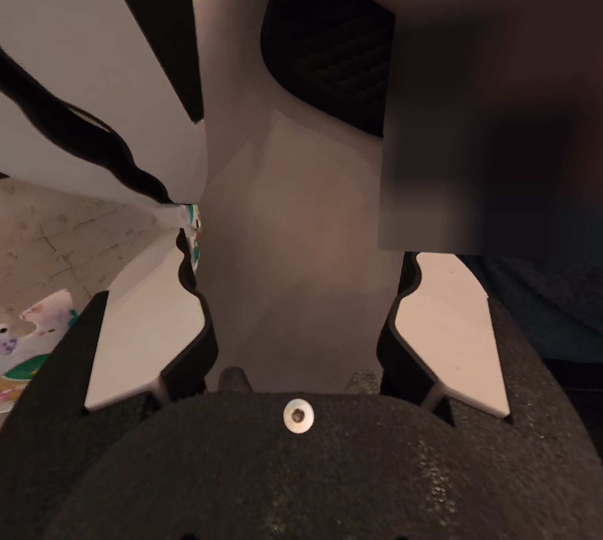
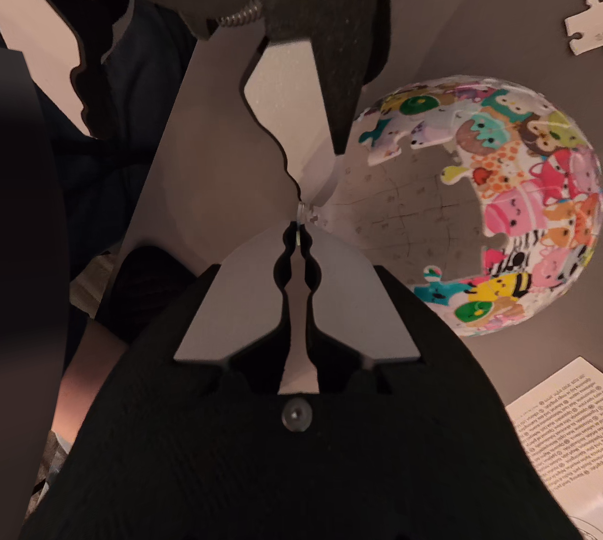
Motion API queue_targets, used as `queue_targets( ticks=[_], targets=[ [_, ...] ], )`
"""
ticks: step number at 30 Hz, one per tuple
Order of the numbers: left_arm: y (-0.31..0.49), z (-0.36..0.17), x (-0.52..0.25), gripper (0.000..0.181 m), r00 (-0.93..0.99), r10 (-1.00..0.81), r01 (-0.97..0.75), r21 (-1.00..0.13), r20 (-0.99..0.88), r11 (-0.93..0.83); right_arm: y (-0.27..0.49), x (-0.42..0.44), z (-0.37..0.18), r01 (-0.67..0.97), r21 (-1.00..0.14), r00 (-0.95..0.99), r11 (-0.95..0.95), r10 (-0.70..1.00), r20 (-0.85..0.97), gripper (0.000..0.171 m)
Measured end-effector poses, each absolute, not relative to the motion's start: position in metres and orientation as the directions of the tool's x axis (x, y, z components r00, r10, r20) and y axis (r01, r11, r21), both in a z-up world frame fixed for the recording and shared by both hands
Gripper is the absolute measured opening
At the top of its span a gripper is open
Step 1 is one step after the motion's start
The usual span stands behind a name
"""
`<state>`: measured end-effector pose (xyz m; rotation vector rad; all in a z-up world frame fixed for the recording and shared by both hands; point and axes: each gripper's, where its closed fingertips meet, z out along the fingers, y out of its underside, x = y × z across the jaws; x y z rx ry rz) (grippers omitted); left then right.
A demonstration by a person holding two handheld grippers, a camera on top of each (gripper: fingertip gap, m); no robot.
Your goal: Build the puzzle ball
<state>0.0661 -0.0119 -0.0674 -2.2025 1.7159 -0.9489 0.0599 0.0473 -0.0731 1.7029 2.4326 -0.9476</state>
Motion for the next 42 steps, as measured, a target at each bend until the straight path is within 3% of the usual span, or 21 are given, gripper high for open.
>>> queue_targets(
  ticks=[20,35,42],
  targets=[
    [-0.015,-0.071,0.061,0.125,0.095,-0.948,-0.842,-0.484,0.303,-0.239,0.048,0.059,-0.072,0.849,-0.437,-0.431,0.298,0.869,-0.244,0.003],
    [-0.019,-0.065,0.061,0.13,0.083,-0.96,-0.851,-0.483,0.267,-0.208,0.044,0.061,-0.069,0.757,-0.516,-0.557,0.401,0.809,-0.19,0.003],
    [-0.024,-0.06,0.061,0.133,0.075,-0.967,-0.851,-0.489,0.244,-0.19,0.044,0.064,-0.068,0.747,-0.499,-0.57,0.44,0.81,-0.14,0.003]
  ],
)
